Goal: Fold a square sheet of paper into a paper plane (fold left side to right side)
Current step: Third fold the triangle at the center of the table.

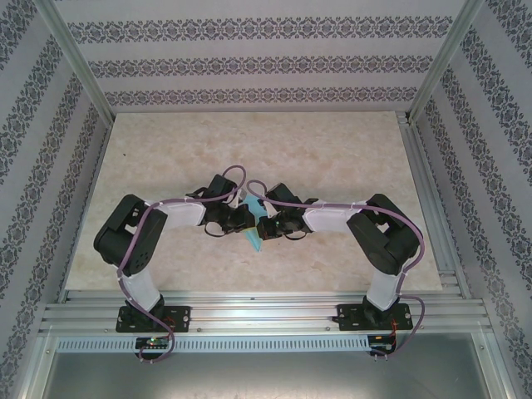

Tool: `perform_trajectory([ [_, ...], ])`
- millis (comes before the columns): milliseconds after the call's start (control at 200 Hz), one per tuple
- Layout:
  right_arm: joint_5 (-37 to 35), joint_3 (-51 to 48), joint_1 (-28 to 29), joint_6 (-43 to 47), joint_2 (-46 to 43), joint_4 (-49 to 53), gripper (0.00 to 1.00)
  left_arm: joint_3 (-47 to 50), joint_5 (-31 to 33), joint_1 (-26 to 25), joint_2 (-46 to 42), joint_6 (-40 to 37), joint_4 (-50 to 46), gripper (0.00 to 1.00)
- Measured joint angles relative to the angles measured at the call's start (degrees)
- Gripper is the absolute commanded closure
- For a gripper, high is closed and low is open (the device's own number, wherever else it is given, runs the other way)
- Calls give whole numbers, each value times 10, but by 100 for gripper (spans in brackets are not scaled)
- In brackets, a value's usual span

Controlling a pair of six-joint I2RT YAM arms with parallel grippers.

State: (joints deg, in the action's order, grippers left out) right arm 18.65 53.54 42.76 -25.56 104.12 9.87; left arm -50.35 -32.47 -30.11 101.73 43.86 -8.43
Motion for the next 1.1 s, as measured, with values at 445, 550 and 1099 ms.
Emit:
perform_trajectory([
  [445, -1, 9, 4, 2, 5, 6, 100, 6, 23, -1, 3, -7, -5, 92],
  [550, -1, 10, 4, 2, 5, 8, 100, 7, 24, -1, 3, -11, -5, 93],
  [1099, -20, -11, -5, -5, -109, 73, 91, 20, 26, -9, 3, -15, 18, 93],
])
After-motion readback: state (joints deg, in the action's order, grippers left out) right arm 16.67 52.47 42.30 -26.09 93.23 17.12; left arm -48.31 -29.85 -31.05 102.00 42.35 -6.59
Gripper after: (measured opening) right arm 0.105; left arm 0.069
